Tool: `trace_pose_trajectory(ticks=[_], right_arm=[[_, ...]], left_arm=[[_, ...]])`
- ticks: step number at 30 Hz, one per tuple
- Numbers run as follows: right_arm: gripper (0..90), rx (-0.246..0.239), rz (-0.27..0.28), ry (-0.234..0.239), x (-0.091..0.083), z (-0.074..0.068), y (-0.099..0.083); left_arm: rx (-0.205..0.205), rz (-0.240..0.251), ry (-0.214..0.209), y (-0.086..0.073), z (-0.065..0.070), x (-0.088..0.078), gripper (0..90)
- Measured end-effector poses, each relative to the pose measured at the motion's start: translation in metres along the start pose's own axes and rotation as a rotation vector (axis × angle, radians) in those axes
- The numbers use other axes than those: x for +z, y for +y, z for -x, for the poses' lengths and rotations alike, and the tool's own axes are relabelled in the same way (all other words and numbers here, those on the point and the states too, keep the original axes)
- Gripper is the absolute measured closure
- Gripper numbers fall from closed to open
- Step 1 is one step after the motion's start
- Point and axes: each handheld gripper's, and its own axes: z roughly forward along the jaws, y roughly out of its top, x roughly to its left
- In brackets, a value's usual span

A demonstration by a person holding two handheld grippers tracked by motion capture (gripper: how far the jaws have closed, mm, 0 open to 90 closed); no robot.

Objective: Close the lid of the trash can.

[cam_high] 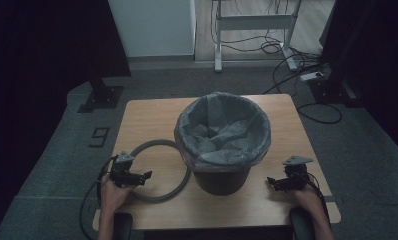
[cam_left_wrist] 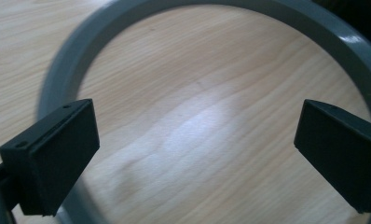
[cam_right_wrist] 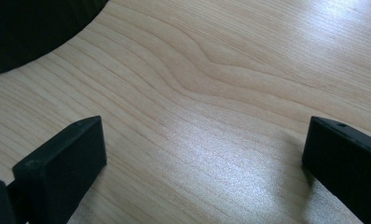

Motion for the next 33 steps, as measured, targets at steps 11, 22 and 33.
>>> trace_pose_trajectory(ticks=[11, 22, 33], right_arm=[[0.0, 0.000, -0.001, 0.000, 0.000, 0.000, 0.001], [0.0, -0.001, -0.001, 0.001, 0.000, 0.000, 0.001], [0.0, 0.000, -0.001, 0.001, 0.000, 0.000, 0.000]], left_arm=[[-0.074, -0.038, 0.080, -0.006, -0.036, 0.010, 2.2], [-0.108, -0.046, 0.101, -0.022, -0.049, 0.022, 4.8], [-0.136, 0.018, 0.169, -0.028, -0.049, 0.015, 50.3]])
